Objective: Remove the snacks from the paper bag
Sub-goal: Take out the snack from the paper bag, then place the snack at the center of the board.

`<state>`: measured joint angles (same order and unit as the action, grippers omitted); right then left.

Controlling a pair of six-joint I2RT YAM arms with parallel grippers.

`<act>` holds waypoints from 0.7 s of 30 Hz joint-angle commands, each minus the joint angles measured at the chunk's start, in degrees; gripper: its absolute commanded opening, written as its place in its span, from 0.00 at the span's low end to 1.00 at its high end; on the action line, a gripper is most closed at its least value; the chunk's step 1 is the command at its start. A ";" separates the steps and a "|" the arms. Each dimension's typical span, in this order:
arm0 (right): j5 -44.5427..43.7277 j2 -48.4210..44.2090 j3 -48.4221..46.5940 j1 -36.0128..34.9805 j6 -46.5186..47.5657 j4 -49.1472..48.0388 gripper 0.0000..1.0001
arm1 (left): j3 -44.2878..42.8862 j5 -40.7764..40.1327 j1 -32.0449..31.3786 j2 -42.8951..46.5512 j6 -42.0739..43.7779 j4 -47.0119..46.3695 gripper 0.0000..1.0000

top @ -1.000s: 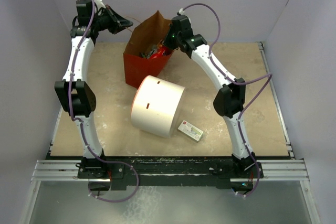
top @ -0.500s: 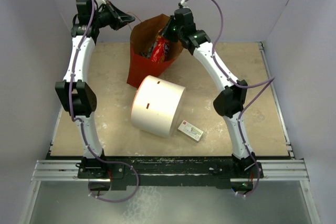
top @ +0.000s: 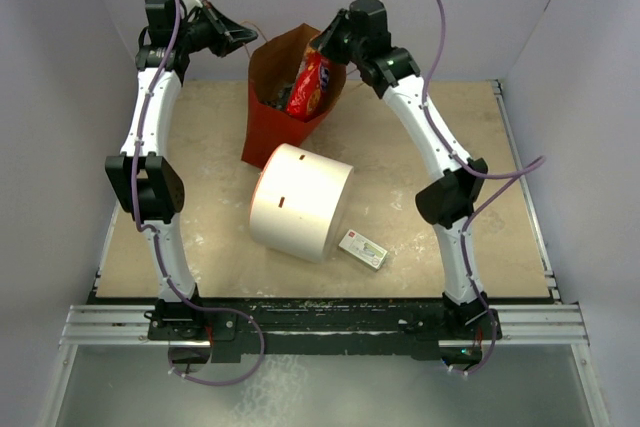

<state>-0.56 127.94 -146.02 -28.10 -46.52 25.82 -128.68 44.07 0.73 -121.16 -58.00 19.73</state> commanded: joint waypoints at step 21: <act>-8.43 -29.02 4.43 19.11 5.65 -5.48 0.00 | -1.48 -0.29 0.23 2.67 0.40 -1.52 0.00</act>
<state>-3.53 107.11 -143.70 -11.97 -44.36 26.76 -128.68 43.27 0.73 -121.16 -57.91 20.29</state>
